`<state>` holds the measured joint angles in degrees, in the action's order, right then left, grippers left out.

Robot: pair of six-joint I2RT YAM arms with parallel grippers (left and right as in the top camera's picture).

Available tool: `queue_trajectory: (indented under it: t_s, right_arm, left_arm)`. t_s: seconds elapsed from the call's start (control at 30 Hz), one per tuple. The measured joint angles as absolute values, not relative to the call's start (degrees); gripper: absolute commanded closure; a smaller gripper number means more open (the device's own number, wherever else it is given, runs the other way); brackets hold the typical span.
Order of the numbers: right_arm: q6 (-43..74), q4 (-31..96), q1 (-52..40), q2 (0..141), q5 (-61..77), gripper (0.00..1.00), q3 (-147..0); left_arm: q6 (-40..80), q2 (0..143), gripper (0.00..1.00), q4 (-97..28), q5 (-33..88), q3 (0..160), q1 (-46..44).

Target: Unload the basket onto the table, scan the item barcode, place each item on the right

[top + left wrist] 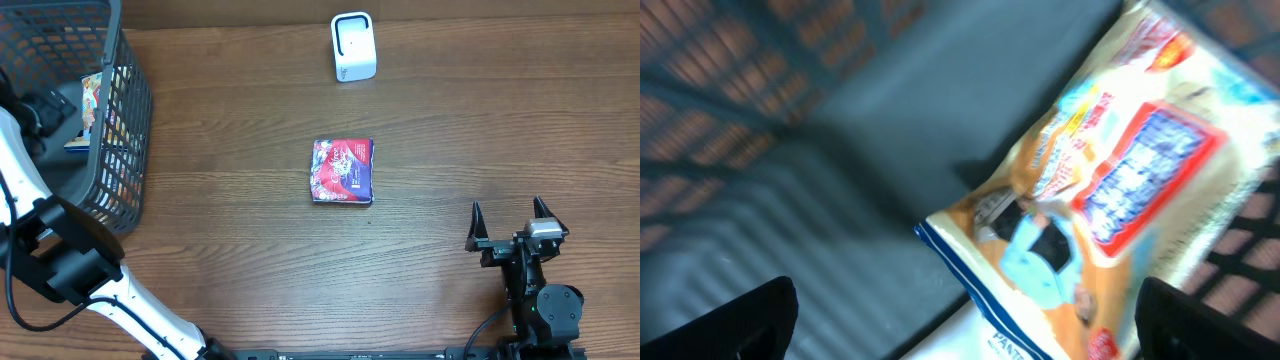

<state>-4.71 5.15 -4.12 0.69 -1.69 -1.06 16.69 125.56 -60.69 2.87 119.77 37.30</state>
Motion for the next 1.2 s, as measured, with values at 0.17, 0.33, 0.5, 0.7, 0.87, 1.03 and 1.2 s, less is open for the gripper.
queue_trajectory:
  t_s: [0.17, 0.33, 0.5, 0.7, 0.87, 1.03, 1.2]
  right_arm:
    - [-4.7, 5.2, -4.1, 0.7, -1.7, 0.0, -1.1]
    - [-4.7, 5.2, -4.1, 0.7, -1.7, 0.0, -1.1]
    - [-4.7, 5.2, -4.1, 0.7, -1.7, 0.0, -1.1]
    - [-4.7, 5.2, -4.1, 0.7, -1.7, 0.0, -1.1]
    - [-4.7, 5.2, -4.1, 0.7, -1.7, 0.0, -1.1]
    - [-4.7, 5.1, -4.1, 0.7, -1.7, 0.0, -1.1]
    - [-4.7, 5.1, -4.1, 0.7, -1.7, 0.0, -1.1]
  left_arm:
    - [19.7, 125.7, 0.0, -55.0, 8.6, 112.2, 37.4]
    - [24.0, 125.7, 0.0, -49.9, 12.8, 106.9, 37.4]
    - [26.9, 125.7, 0.0, -44.1, 15.1, 103.1, 37.4]
    - [28.6, 125.8, 0.02, -34.2, 16.6, 99.3, 37.1]
    - [30.4, 125.8, 0.02, -25.5, 18.3, 95.9, 36.7]
    - [31.7, 125.7, 0.05, -18.2, 21.3, 92.5, 35.8]
    - [32.8, 125.7, 0.44, -15.6, 20.8, 90.5, 35.4]
